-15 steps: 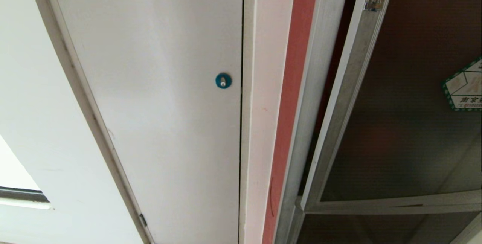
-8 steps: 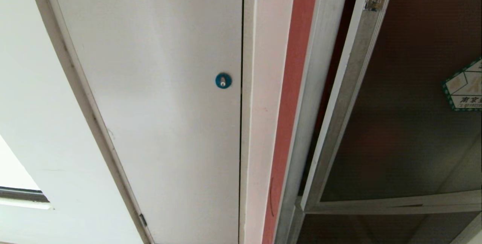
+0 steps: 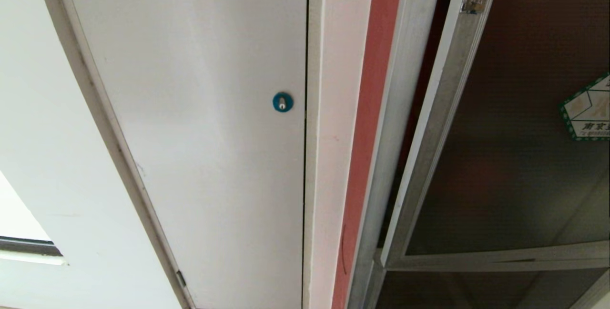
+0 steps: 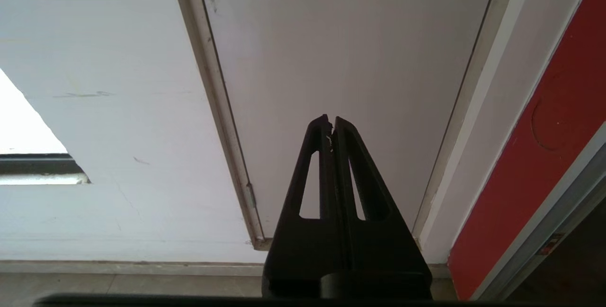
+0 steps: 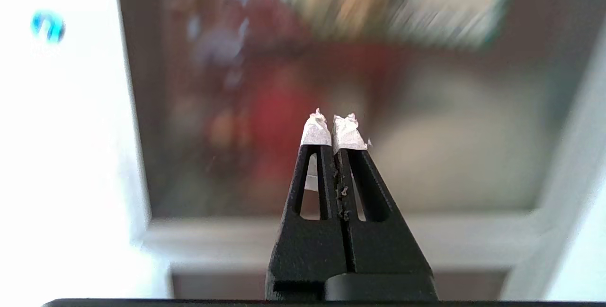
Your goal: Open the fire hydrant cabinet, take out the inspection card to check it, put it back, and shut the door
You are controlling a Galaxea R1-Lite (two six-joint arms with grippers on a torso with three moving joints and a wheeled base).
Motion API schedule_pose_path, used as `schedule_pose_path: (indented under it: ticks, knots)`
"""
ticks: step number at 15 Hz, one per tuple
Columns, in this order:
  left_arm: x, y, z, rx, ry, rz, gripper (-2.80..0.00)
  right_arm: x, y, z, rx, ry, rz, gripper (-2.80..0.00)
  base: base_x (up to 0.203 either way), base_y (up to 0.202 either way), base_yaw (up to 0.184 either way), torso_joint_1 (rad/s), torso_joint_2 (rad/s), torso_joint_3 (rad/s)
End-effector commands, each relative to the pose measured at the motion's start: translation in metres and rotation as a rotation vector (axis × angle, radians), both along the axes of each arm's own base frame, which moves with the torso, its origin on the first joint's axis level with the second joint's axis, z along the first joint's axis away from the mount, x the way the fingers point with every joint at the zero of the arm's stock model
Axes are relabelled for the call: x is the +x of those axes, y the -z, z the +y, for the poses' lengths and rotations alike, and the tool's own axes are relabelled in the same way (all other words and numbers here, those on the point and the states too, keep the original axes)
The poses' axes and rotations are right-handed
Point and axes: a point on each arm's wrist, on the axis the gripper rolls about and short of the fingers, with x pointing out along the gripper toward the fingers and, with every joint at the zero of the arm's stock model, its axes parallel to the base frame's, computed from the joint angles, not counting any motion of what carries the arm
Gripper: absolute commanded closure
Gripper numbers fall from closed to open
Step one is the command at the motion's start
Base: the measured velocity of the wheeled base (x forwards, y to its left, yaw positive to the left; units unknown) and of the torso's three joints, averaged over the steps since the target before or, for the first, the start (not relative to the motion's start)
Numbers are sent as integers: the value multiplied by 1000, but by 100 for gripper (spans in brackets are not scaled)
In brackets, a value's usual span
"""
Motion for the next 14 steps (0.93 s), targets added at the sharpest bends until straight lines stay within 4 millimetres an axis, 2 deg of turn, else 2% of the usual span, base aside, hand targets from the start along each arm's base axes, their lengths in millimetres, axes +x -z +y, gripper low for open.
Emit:
schedule_pose_path:
  ticks: [1,3,7,11,14]
  knots:
    - [0,0,0,0,0,0,0,11,21,1,-3,-22,61,0,0,0,0,0,0,0]
    - [0,0,0,0,0,0,0,19,38,1,-12,-47,88,0,0,0,0,0,0,0]
    - [0,0,0,0,0,0,0,21,54,2,-15,-57,232,0,0,0,0,0,0,0]
    - [0,0,0,0,0,0,0,21,63,2,-12,-97,328,0,0,0,0,0,0,0]
    - [0,0,0,0,0,0,0,21,62,3,4,-106,329,0,0,0,0,0,0,0]
